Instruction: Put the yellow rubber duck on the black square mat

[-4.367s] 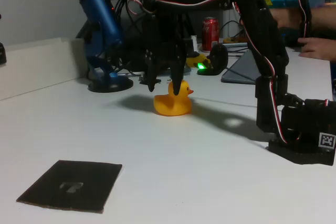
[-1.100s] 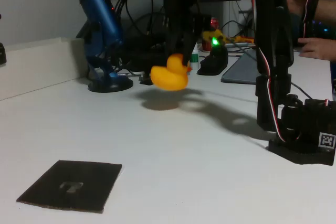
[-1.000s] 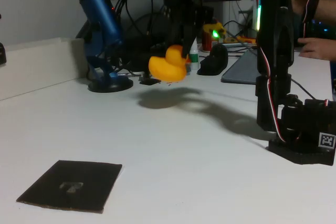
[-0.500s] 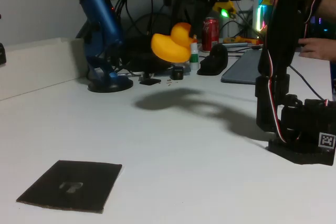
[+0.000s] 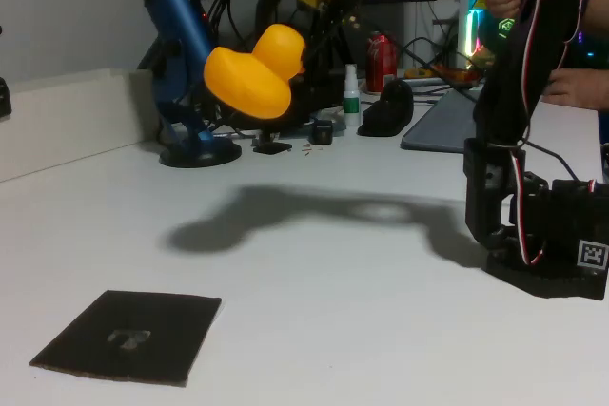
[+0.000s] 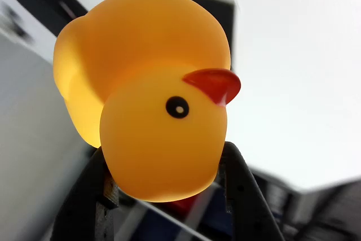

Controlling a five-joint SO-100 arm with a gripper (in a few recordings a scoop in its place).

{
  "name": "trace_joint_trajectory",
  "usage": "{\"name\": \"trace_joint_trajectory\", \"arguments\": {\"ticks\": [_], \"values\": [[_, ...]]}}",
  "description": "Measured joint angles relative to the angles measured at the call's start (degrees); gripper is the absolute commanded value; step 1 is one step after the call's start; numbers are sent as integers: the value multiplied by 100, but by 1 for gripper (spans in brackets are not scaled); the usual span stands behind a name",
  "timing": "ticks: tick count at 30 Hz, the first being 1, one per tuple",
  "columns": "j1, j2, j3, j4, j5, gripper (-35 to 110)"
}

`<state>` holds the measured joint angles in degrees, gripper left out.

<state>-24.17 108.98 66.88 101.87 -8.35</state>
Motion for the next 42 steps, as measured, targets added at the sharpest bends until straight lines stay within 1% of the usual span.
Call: {"name": "trace_joint_trajectory", "arguments": {"ticks": [3,7,16,22,25,33,38,42], "values": [[-404,0,0,0,0,9],[-694,-334,0,-97,0,9],[-1178,-1072,0,-1169,0,9],[-1230,-1881,-18,-1687,-255,9],[-1230,-2329,-378,-1863,-229,9],[-1230,-4113,-2171,-1881,-229,9],[-1283,-5124,-2663,-1661,-229,9],[-1362,-5291,-2848,-1450,-229,9]]}}
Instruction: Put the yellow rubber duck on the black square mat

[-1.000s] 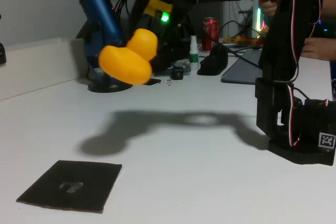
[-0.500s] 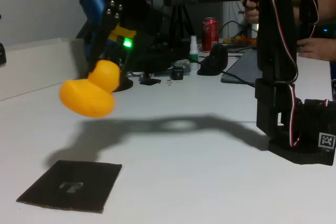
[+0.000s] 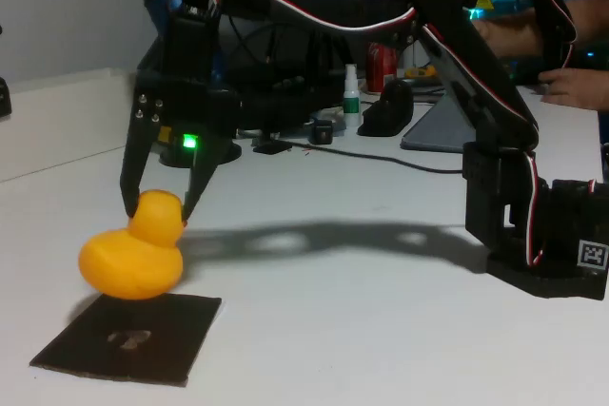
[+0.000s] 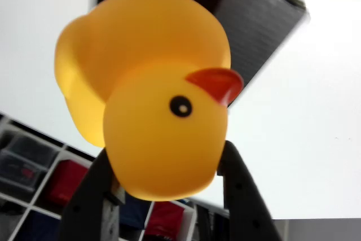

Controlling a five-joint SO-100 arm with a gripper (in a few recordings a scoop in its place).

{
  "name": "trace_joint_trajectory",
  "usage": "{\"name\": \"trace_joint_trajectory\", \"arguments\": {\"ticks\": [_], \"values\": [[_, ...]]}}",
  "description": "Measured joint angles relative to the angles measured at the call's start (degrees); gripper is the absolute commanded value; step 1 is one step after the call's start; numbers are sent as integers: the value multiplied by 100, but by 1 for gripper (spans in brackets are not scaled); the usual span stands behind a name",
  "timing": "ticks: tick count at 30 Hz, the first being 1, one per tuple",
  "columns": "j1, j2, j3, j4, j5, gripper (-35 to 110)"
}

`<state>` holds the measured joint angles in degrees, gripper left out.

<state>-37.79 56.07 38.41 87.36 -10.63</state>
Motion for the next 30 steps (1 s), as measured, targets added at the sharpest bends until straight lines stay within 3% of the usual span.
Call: {"name": "trace_joint_trajectory", "arguments": {"ticks": [22,30], "values": [[-422,-580,-79,132,-9,10],[-422,-580,-79,132,-9,32]]}}
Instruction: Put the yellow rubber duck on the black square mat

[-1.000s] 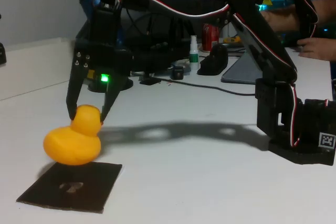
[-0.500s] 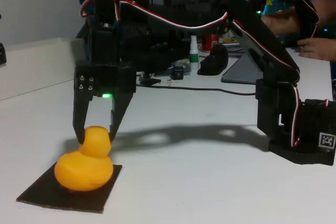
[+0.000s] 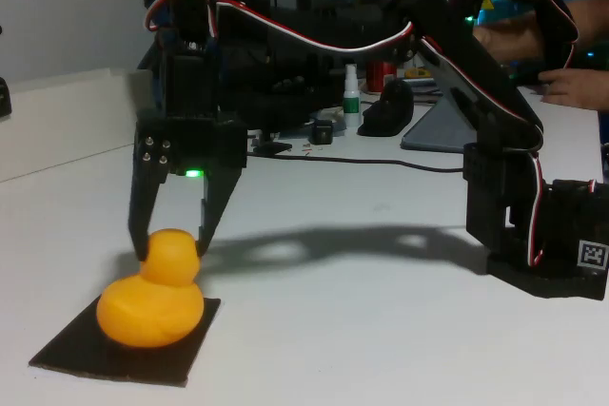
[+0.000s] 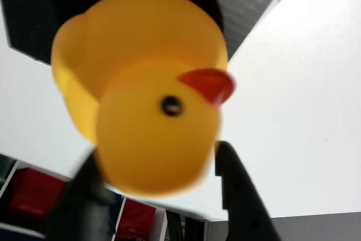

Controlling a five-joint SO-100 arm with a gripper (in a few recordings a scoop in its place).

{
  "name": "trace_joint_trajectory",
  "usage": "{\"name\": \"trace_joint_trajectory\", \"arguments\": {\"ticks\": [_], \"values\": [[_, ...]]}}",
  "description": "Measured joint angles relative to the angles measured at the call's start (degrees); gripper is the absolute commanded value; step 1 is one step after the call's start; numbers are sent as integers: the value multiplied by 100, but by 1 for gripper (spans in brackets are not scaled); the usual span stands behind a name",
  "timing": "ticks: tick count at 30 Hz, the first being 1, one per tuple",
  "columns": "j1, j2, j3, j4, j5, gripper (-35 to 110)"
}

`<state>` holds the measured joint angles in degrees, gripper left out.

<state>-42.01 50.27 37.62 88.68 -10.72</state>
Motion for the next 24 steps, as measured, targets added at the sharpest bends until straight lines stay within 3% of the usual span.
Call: {"name": "trace_joint_trajectory", "arguments": {"ticks": [15,24], "values": [[0,229,0,105,-44,35],[0,1318,0,1468,-88,34]]}}
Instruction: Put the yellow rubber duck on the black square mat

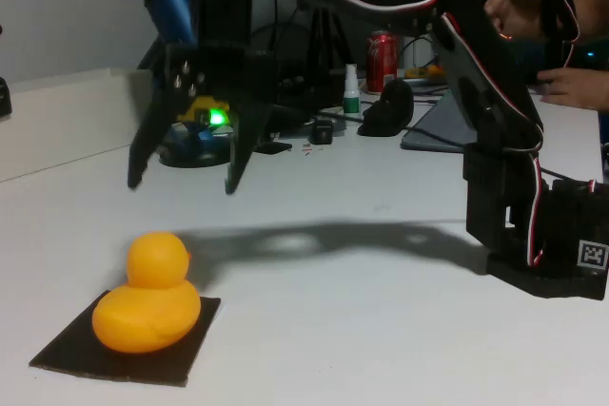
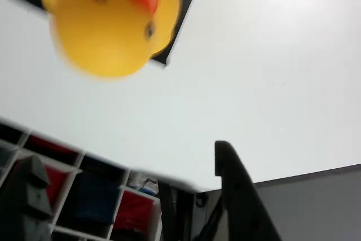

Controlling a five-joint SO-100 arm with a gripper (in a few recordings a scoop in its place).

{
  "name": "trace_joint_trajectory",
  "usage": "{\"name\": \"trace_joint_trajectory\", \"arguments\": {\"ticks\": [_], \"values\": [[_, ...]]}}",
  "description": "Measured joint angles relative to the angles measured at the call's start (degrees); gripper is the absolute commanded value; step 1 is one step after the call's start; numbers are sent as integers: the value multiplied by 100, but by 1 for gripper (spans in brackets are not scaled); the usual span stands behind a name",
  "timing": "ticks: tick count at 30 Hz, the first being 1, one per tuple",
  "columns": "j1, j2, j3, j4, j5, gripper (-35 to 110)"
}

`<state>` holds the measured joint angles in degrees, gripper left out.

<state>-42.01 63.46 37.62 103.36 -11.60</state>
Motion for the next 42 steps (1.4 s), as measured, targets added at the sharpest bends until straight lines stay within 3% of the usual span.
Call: {"name": "trace_joint_trajectory", "arguments": {"ticks": [10,18,27,35,42], "values": [[457,2030,0,0,44,34],[2347,3419,0,0,44,32],[3920,3683,141,35,44,12],[3981,4474,1775,-123,202,11],[3981,5880,3841,-1222,422,11]]}}
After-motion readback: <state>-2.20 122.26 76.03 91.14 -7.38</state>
